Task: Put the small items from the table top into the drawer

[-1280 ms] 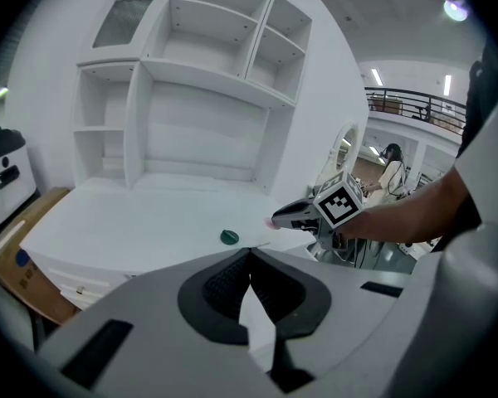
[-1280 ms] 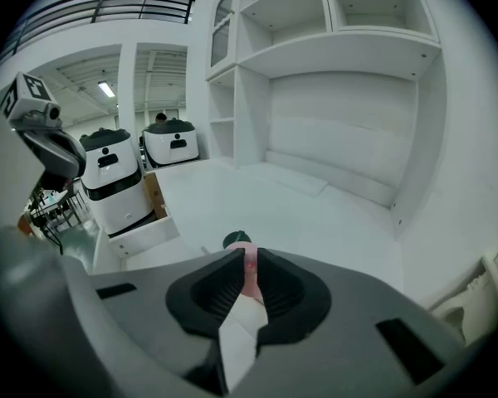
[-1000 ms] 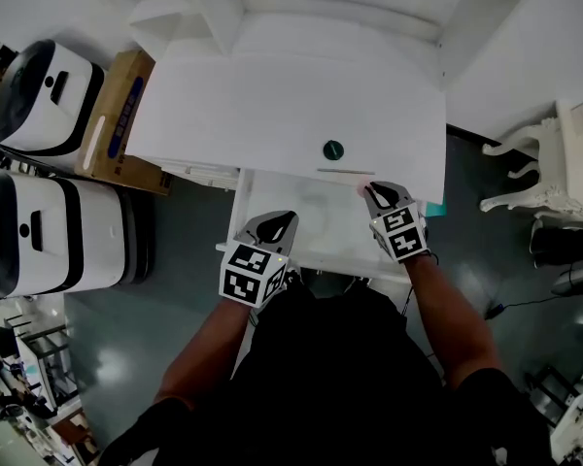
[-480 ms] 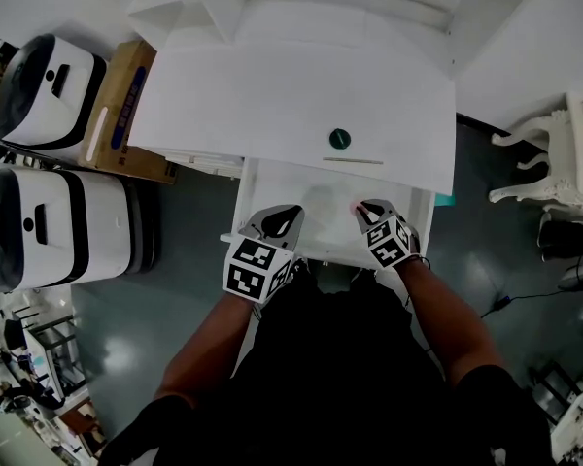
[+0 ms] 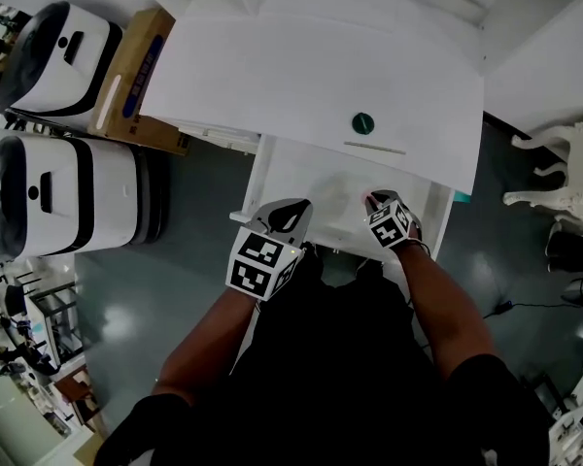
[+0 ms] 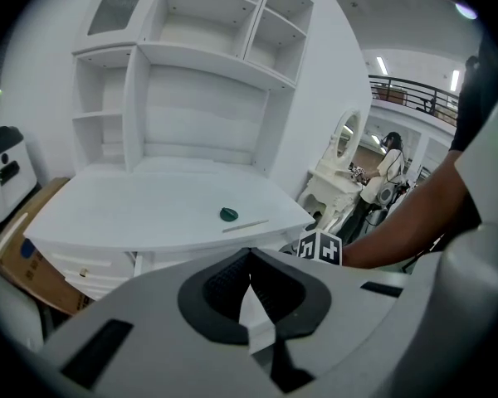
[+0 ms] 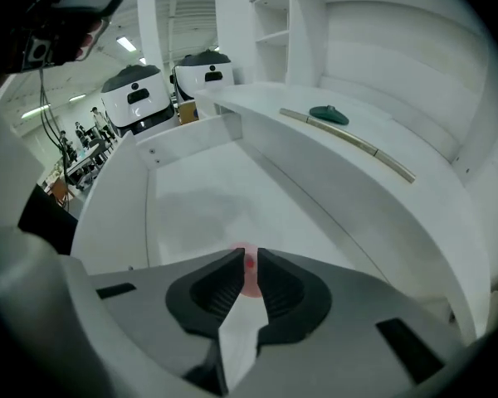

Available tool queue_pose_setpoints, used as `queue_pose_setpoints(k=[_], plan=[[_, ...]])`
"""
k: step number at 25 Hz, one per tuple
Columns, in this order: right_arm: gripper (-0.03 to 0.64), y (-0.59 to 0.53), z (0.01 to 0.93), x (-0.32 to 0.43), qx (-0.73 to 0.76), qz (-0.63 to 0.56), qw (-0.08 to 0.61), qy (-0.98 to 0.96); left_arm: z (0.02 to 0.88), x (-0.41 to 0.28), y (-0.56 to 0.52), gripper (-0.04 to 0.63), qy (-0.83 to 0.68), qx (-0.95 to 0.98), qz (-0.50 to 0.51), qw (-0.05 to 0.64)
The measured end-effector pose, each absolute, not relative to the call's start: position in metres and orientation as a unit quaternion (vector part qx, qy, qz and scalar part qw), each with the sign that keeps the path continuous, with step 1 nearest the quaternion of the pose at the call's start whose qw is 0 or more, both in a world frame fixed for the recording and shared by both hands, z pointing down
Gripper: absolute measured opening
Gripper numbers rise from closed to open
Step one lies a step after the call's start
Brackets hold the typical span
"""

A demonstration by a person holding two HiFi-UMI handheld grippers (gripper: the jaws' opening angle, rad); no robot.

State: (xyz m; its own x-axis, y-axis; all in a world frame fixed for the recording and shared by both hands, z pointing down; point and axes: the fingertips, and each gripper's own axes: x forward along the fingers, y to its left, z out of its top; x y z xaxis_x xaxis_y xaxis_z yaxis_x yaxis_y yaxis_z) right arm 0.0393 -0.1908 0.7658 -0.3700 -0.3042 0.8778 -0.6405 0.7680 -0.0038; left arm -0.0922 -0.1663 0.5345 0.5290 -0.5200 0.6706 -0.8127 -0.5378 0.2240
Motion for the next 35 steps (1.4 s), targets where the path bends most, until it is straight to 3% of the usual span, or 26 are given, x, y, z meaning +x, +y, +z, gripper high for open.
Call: queue_pose_setpoints(k=[8,24,35], plan=[[0.06,-0.194,0.796,0.043,0.296,0.182,0.508,-0.788,0.544,-0.109,-0.156,0.003,-0.412,0.818,0.288,0.278],[0.092,-0.188,0.783,0.05,0.313,0.213,0.485,-0.788,0.545,-0.095,-0.167,0.003,-0.396,0.833,0.277,0.271],[0.073,-0.189,0.706,0.066,0.352,0.241,0.403,-0.81,0.529,-0.07,-0.178,0.003,-0.372,0.857,0.254,0.249]])
